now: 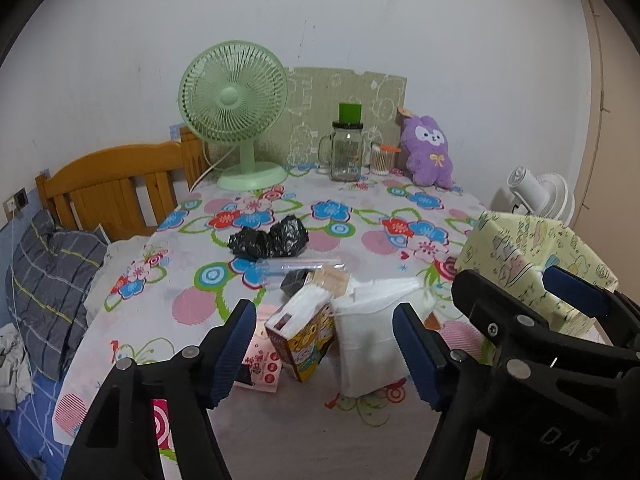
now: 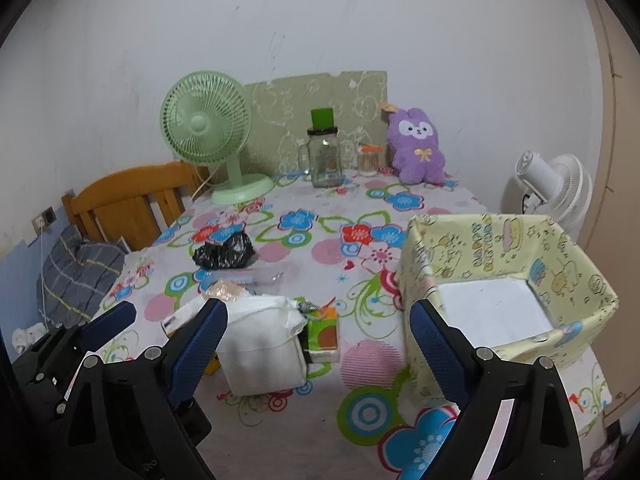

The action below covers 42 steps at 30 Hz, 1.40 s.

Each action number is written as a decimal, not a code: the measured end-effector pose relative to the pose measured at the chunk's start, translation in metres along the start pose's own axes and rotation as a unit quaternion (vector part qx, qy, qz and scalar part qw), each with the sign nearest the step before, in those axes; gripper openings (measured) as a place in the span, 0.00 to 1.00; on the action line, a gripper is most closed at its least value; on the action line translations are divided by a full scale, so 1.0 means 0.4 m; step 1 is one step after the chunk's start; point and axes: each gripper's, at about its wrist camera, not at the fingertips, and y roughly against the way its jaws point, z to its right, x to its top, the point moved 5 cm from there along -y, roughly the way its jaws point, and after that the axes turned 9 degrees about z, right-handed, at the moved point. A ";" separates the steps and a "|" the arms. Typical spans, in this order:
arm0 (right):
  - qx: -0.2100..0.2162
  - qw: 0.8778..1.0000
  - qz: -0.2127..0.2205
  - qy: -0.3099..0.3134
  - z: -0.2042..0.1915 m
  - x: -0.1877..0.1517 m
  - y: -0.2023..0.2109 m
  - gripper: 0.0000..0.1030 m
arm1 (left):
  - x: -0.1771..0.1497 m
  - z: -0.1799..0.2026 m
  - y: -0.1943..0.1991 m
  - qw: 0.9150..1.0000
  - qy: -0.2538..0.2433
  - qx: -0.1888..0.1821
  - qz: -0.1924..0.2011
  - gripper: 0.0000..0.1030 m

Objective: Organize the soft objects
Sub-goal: 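Reach the right tool to the white cloth pack and close on it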

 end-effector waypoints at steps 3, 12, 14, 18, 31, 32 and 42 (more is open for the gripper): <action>0.004 1.000 -0.011 0.004 -0.016 -0.015 -0.018 0.91 | -0.017 -0.013 -0.015 1.000 0.004 0.001 -0.011 0.66; 0.013 0.999 -0.041 0.008 -0.051 -0.055 -0.079 0.91 | -0.051 -0.044 -0.056 0.999 0.011 0.002 -0.035 0.59; 0.015 0.999 -0.046 0.009 -0.055 -0.061 -0.090 0.91 | -0.060 -0.046 -0.066 0.999 0.010 -0.001 -0.041 0.59; 0.018 0.998 -0.058 0.011 -0.069 -0.076 -0.115 0.91 | -0.072 -0.051 -0.085 0.999 0.001 -0.001 -0.048 0.57; 0.030 0.995 -0.096 0.011 -0.104 -0.117 -0.187 0.84 | -0.101 -0.071 -0.132 0.997 0.010 -0.007 -0.071 0.37; 0.030 0.995 -0.098 0.011 -0.106 -0.120 -0.189 0.83 | -0.103 -0.070 -0.134 0.997 0.010 -0.009 -0.073 0.36; 0.035 0.992 -0.120 -0.003 -0.109 -0.139 -0.215 0.67 | -0.113 -0.056 -0.145 0.996 0.014 -0.025 -0.085 0.22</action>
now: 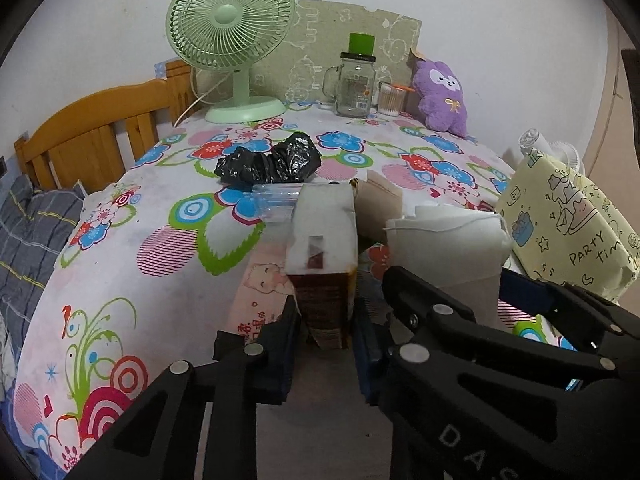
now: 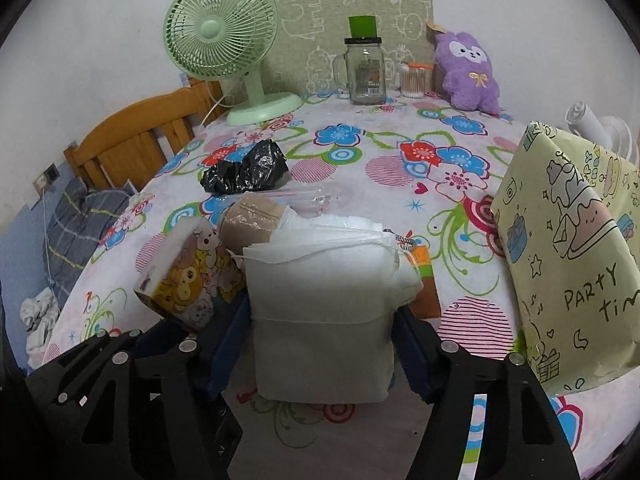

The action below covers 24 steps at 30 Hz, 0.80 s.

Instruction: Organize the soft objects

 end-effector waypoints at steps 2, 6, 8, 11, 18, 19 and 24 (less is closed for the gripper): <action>0.001 1.000 0.000 -0.002 0.002 0.001 0.001 0.64 | 0.002 0.002 0.001 1.000 -0.001 0.002 0.001 0.21; 0.002 1.000 0.001 -0.005 0.003 0.001 0.003 0.60 | 0.004 0.003 0.003 1.000 -0.002 0.002 0.002 0.19; 0.004 1.000 0.002 -0.006 0.002 0.002 0.008 0.59 | 0.007 0.007 0.006 1.000 -0.003 0.003 0.003 0.19; 0.006 1.000 0.007 -0.008 0.004 0.008 0.017 0.57 | 0.013 0.012 0.016 1.000 -0.004 0.004 0.007 0.19; 0.010 1.000 0.022 -0.013 0.012 0.026 0.052 0.57 | 0.035 0.026 0.048 1.000 -0.008 0.007 0.019 0.19; 0.011 1.000 0.025 -0.014 0.014 0.031 0.059 0.57 | 0.039 0.029 0.053 1.000 -0.008 0.007 0.021 0.19; 0.011 0.999 0.038 -0.013 0.019 0.049 0.091 0.57 | 0.058 0.042 0.080 0.999 -0.007 0.010 0.033 0.19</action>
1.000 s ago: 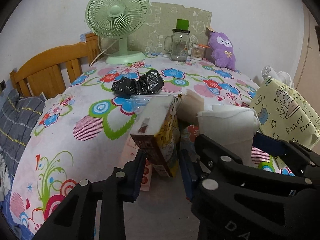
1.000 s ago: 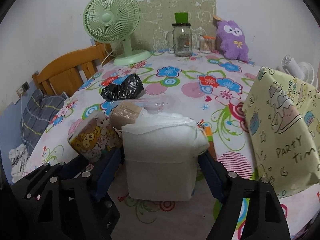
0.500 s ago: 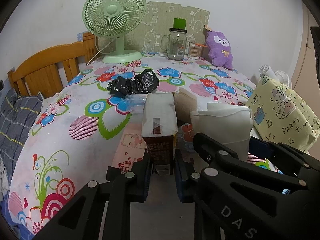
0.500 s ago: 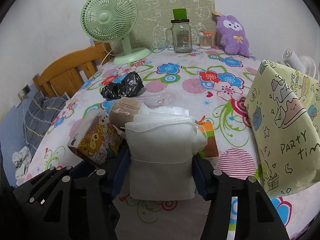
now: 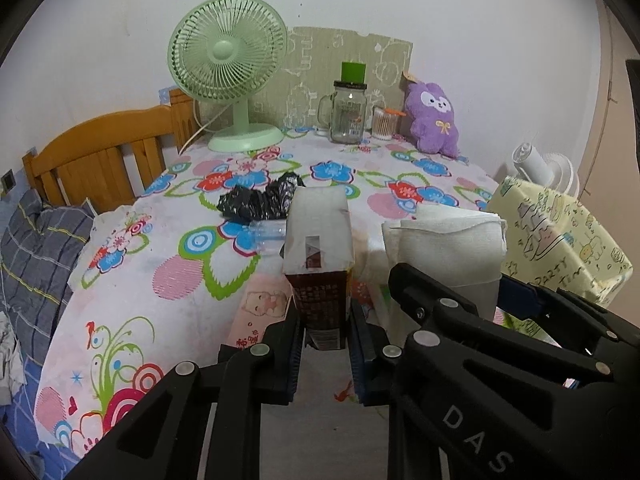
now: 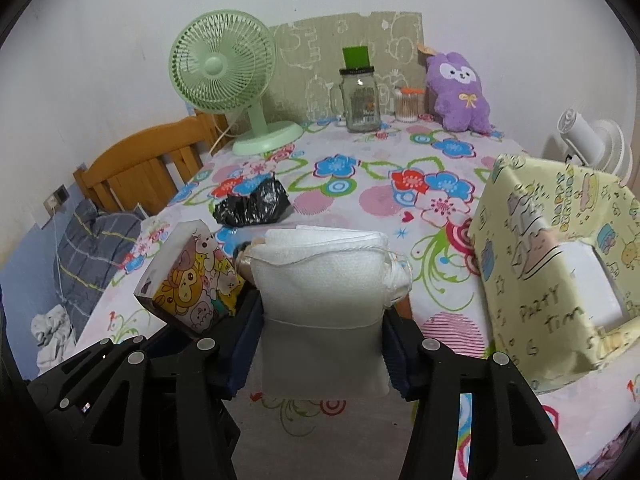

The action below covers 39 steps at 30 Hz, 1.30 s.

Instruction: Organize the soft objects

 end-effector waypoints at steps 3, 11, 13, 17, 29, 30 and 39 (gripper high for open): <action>0.000 1.000 0.007 0.001 0.003 0.016 0.021 0.57 | 0.012 0.005 0.015 1.000 -0.001 0.001 0.006 0.19; 0.003 1.000 0.022 0.003 0.008 0.054 0.066 0.57 | 0.047 0.023 0.052 1.000 -0.002 0.005 0.021 0.19; 0.004 1.000 0.025 0.004 0.009 0.064 0.079 0.57 | 0.058 0.027 0.060 1.000 -0.002 0.005 0.024 0.19; 0.005 0.999 0.033 0.005 0.009 0.084 0.101 0.57 | 0.081 0.037 0.076 0.999 -0.003 0.006 0.032 0.19; 0.012 0.999 0.049 0.006 0.025 0.149 0.151 0.57 | 0.142 0.070 0.114 0.999 -0.003 0.007 0.048 0.19; 0.013 0.999 0.050 0.007 0.027 0.153 0.153 0.57 | 0.144 0.072 0.115 0.999 -0.002 0.007 0.049 0.19; 0.008 0.998 0.057 0.002 0.067 0.181 0.169 0.57 | 0.166 0.116 0.112 0.999 -0.007 -0.002 0.049 0.19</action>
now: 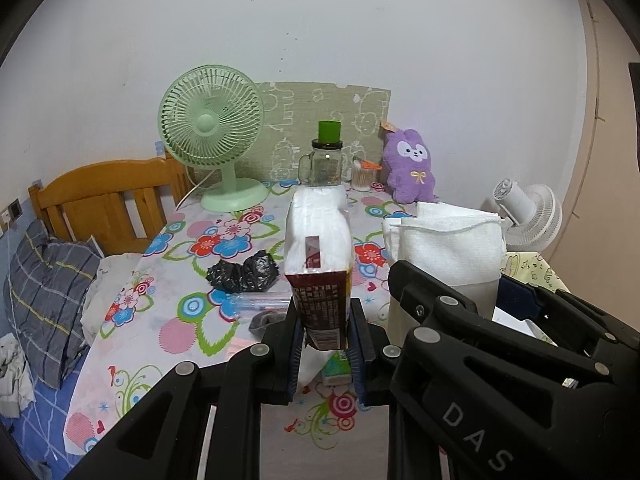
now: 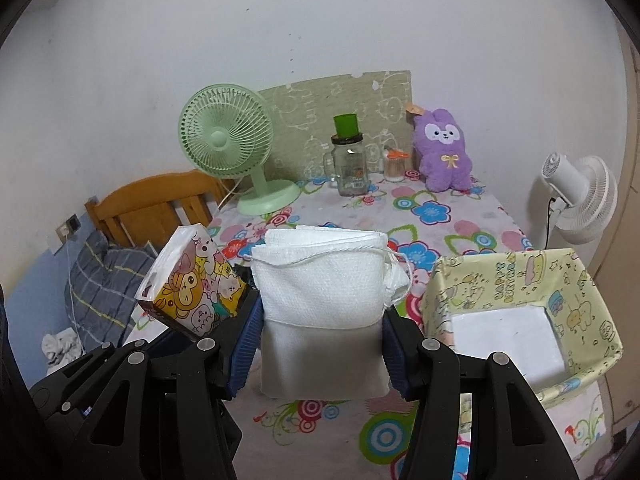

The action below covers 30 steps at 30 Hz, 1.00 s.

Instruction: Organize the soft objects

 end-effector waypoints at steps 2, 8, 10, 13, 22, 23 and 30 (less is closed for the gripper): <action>-0.002 1.000 0.001 0.000 0.012 0.004 0.003 0.57 | 0.004 0.011 -0.002 1.000 -0.001 -0.002 0.001 0.19; -0.006 1.000 0.007 0.001 0.049 0.023 0.016 0.57 | 0.015 0.050 -0.007 1.000 0.006 -0.015 0.003 0.19; -0.009 1.000 0.009 0.000 0.065 0.030 0.018 0.57 | 0.019 0.068 -0.012 1.000 0.007 -0.021 0.000 0.19; -0.012 1.000 0.009 -0.003 0.087 0.035 0.019 0.57 | 0.024 0.092 -0.018 1.000 0.000 -0.021 0.002 0.19; -0.025 1.000 0.015 -0.010 0.161 0.052 0.029 0.57 | 0.039 0.164 -0.033 1.000 -0.014 -0.027 0.008 0.19; -0.026 0.999 0.016 -0.010 0.169 0.052 0.030 0.57 | 0.041 0.171 -0.036 0.999 -0.014 -0.029 0.007 0.19; -0.038 0.999 0.019 -0.014 0.229 0.062 0.037 0.57 | 0.047 0.227 -0.051 0.999 -0.024 -0.041 0.007 0.19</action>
